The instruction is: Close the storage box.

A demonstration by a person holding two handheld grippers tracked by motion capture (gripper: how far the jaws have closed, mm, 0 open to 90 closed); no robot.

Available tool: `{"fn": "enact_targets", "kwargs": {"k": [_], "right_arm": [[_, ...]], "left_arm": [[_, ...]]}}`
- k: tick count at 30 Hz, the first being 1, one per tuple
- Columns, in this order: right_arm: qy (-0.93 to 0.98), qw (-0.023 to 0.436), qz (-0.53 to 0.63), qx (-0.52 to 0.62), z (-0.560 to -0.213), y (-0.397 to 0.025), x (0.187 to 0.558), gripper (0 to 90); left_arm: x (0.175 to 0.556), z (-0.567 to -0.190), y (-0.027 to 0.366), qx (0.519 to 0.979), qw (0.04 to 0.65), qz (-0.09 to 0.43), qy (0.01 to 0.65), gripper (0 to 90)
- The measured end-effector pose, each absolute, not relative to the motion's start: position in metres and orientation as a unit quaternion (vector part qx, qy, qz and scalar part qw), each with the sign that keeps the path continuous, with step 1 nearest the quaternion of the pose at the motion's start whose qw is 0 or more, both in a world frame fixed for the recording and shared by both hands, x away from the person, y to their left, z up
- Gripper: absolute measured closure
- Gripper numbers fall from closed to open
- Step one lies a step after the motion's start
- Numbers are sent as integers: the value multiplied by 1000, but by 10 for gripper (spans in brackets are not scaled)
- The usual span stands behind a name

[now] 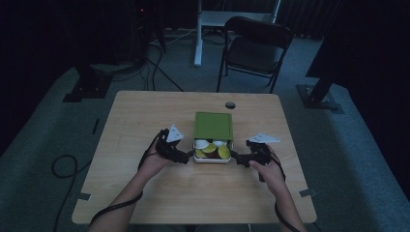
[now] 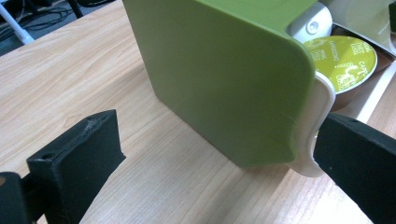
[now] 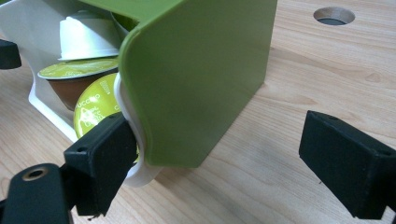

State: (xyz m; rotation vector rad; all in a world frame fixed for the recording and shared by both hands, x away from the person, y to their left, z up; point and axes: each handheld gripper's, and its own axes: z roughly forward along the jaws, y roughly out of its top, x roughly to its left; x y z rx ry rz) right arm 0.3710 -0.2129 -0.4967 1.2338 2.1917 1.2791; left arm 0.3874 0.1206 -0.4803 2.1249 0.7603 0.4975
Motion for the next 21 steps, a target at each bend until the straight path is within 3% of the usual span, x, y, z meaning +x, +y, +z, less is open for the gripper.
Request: {"fn": "enact_targets", "kwargs": {"k": [21], "right_arm": [[749,160,446,463,-497,-214,382,112]], "left_arm": [[397,-475,113,841,397,203,305,11]]}}
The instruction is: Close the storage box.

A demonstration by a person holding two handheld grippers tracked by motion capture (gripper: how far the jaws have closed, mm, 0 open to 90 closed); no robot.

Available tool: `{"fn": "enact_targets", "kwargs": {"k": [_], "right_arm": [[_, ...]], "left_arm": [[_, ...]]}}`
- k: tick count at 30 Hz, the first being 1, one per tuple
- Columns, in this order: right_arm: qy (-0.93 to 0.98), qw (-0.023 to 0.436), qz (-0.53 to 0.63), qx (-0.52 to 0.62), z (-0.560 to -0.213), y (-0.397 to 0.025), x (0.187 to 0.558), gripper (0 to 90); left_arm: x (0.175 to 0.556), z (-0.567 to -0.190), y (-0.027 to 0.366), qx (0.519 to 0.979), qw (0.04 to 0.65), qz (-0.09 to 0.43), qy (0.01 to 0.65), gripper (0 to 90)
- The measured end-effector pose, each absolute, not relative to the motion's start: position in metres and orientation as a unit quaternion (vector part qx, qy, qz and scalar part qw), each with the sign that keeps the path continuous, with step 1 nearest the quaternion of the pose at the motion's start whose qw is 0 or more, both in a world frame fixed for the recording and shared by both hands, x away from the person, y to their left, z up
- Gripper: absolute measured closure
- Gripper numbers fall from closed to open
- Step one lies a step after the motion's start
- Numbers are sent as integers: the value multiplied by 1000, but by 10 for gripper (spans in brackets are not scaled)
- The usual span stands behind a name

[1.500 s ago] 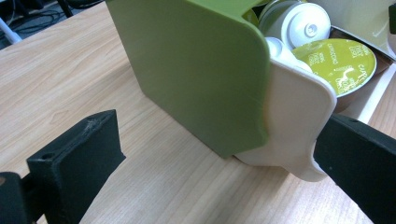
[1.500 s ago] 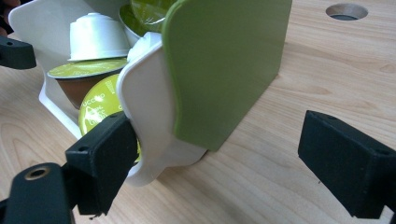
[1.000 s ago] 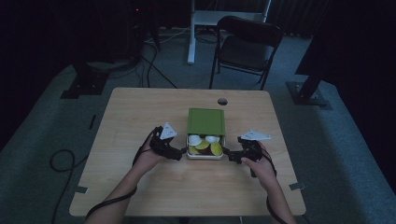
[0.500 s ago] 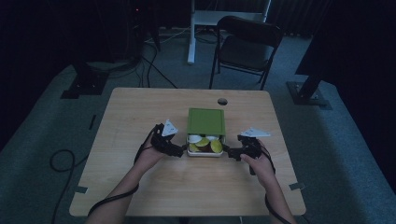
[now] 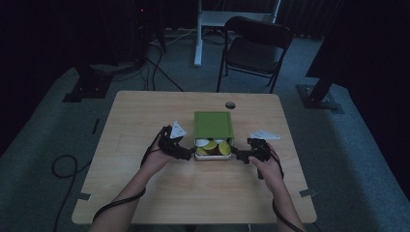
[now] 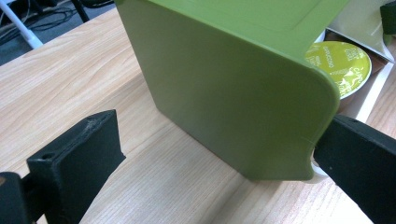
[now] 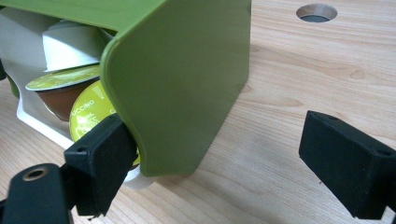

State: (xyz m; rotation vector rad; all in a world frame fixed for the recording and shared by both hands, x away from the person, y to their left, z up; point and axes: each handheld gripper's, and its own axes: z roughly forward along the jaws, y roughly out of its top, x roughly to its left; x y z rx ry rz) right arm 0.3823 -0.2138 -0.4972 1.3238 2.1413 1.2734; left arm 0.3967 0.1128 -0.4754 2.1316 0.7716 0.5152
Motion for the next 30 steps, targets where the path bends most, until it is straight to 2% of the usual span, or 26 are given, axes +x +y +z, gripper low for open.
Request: {"fn": "enact_targets", "kwargs": {"k": [18,30], "right_arm": [[744,166,449,465,-494,-215,376,116],[742,159,456,465,-493,-210,372,116]], "left_arm": [[395,-473,111,838,392,209,317,11],[381,-466,116,827,423,192,315,11]]}}
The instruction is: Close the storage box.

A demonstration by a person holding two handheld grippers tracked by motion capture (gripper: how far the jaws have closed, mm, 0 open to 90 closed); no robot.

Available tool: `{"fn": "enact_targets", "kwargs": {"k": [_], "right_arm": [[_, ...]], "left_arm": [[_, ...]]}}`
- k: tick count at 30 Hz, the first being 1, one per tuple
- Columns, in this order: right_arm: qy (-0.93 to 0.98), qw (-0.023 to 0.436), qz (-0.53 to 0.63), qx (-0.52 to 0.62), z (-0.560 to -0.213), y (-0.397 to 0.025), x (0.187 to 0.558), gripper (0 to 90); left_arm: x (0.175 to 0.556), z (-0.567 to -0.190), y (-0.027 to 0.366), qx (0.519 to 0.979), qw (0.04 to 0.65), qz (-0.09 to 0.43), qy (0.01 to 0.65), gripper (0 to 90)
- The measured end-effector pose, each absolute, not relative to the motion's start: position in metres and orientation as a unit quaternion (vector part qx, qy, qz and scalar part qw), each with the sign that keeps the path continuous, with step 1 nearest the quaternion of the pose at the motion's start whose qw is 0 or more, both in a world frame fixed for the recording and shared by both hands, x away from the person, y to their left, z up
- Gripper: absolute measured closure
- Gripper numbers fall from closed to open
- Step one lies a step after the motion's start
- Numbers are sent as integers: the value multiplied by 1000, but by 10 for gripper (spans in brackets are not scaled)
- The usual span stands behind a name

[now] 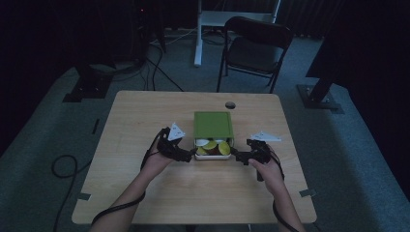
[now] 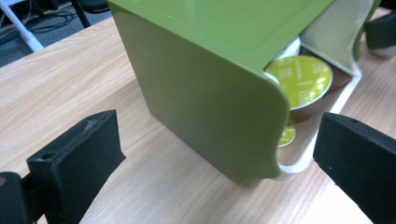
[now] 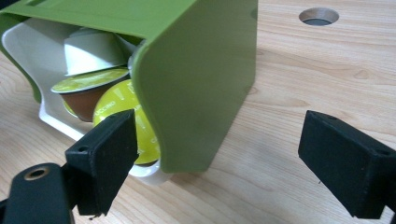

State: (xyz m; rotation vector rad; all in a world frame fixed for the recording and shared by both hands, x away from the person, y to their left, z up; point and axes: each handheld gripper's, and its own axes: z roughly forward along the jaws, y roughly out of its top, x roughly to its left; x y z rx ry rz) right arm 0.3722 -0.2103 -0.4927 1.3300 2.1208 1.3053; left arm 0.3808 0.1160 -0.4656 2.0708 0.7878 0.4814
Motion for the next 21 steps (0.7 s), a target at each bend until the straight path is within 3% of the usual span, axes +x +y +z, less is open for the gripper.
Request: {"fn": "enact_targets", "kwargs": {"k": [21], "right_arm": [[742,178,452,462,-486,-215,358,116]], "left_arm": [[363,-467,137,831,426,180,309,11]]}}
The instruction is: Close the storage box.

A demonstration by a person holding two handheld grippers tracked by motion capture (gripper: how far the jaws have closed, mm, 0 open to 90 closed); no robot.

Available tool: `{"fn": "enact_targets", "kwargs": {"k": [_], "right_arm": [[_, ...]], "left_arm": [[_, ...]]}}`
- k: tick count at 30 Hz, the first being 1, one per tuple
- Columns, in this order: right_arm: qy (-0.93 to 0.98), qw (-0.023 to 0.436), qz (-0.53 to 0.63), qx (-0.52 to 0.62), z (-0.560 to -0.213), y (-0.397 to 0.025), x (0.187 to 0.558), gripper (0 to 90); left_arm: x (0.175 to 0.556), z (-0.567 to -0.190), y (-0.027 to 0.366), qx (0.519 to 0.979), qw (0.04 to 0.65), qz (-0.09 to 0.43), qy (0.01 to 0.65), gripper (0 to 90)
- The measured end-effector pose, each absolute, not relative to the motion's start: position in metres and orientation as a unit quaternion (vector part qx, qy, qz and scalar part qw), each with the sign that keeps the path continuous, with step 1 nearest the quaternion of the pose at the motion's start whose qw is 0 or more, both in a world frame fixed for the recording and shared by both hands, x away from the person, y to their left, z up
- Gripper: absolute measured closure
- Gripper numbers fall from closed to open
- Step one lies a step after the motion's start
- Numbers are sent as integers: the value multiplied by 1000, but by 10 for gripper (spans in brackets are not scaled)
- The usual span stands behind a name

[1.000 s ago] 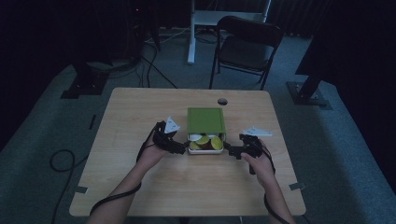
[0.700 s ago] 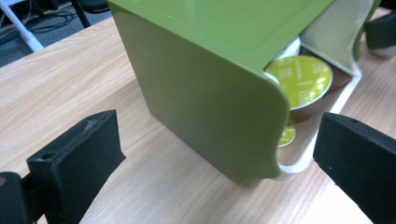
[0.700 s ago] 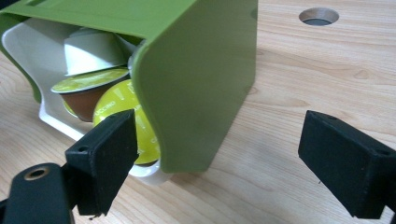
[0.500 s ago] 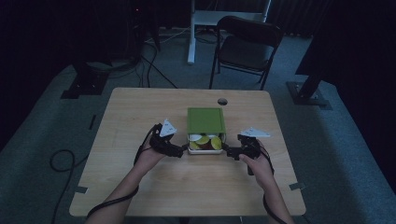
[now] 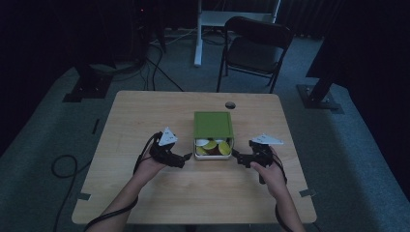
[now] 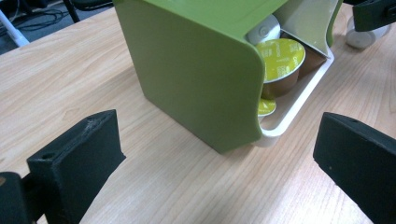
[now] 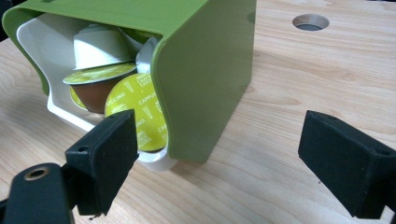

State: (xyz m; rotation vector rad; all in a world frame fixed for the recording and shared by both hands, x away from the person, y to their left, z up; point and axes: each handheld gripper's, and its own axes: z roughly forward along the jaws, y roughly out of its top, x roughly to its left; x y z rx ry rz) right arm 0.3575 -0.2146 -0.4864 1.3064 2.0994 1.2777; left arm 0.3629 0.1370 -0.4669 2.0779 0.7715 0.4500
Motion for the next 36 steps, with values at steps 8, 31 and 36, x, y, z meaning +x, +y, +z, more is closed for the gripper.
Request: {"fn": "enact_targets", "kwargs": {"k": [8,31,36], "right_arm": [[738,188,450,467,-486,-227,347,116],[714,208,437,506,-498,-274,320,116],[707,212,438,513,-499,-282,316,116]], "left_arm": [[357,-472,149,832,420,179,315,11],[341,-490,215,814,402,189,374,11],[337,-495,230,807,400,191,390,11]]}}
